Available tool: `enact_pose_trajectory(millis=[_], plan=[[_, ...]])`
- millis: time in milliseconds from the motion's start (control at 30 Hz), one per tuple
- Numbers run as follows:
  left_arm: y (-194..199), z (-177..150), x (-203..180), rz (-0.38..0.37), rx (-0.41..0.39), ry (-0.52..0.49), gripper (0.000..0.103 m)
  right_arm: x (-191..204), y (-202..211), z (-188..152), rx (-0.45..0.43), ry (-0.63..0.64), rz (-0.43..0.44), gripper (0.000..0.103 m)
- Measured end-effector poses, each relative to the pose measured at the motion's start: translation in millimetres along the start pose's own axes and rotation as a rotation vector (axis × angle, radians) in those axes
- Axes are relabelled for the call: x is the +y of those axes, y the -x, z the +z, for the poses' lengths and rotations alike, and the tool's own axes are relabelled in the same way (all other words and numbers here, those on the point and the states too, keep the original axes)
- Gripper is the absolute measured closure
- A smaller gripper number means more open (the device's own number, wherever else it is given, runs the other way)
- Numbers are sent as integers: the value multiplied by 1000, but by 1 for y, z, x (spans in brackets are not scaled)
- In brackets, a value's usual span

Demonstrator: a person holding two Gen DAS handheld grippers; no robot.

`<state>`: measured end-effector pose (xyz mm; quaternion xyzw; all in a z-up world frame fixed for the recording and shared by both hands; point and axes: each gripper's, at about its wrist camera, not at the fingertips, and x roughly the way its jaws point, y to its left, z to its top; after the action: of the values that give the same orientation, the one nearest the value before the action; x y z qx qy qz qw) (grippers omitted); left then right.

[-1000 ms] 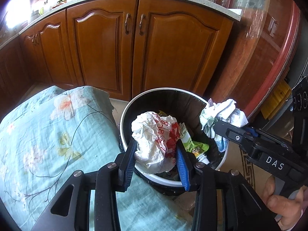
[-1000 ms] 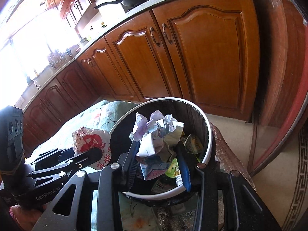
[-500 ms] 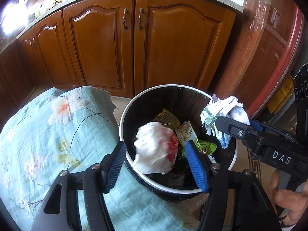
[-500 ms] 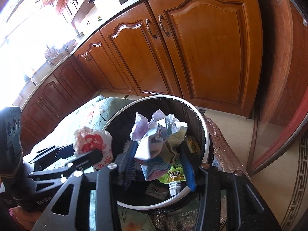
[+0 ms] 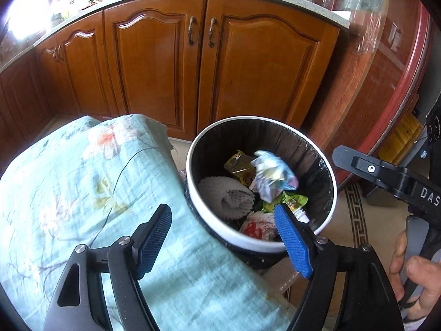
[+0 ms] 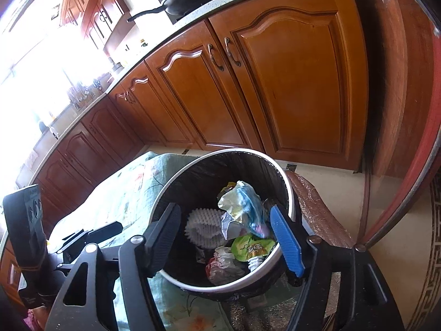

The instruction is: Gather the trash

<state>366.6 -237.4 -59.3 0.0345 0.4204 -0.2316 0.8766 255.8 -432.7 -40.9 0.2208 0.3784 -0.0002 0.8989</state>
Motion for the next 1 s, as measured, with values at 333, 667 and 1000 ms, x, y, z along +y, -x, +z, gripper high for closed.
enact_pose_trajectory(millis=[333, 667, 1000], plan=[[52, -56, 29, -12, -74, 113, 23, 23, 18, -47, -41, -49, 53, 7], [110, -108, 38, 34, -176, 104, 21, 65, 41, -94, -102, 47, -5, 4], [193, -145, 35, 119, -425, 68, 1, 106, 103, -94, -327, 176, -65, 0]])
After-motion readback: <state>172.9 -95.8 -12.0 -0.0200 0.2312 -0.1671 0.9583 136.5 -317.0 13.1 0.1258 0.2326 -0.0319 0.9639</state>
